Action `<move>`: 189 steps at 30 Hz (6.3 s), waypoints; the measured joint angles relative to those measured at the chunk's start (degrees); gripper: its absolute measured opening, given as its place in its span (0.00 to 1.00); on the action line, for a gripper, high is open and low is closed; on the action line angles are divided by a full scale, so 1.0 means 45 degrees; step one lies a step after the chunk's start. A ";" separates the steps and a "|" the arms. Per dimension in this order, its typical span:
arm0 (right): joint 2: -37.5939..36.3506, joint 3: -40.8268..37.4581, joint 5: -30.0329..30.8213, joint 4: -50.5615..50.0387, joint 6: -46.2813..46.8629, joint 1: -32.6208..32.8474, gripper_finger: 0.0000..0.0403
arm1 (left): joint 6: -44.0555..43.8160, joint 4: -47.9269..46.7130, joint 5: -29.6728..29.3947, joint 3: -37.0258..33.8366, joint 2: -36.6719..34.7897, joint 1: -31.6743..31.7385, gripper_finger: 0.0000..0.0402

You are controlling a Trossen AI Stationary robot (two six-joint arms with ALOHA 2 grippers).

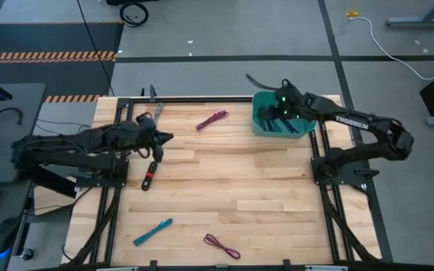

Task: Pick and place USB-C Cables
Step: Put the black charger cable into the blue bin, then put the white charger cable into the blue bin

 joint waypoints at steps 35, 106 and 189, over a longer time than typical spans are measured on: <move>0.1174 0.0010 0.4692 0.2730 0.1285 0.7397 0.42 | -0.9345 -0.3530 0.2370 -0.2935 0.5641 -0.0632 0.49; 0.0197 0.0971 0.1818 -0.3871 -0.1211 -0.1239 0.14 | 0.0502 0.3466 0.5674 0.3739 0.6985 0.2449 0.50; 0.2929 0.0821 0.3221 0.5669 0.3414 0.9507 0.49 | 0.4127 -0.2555 0.4581 0.3720 1.2744 0.9773 0.05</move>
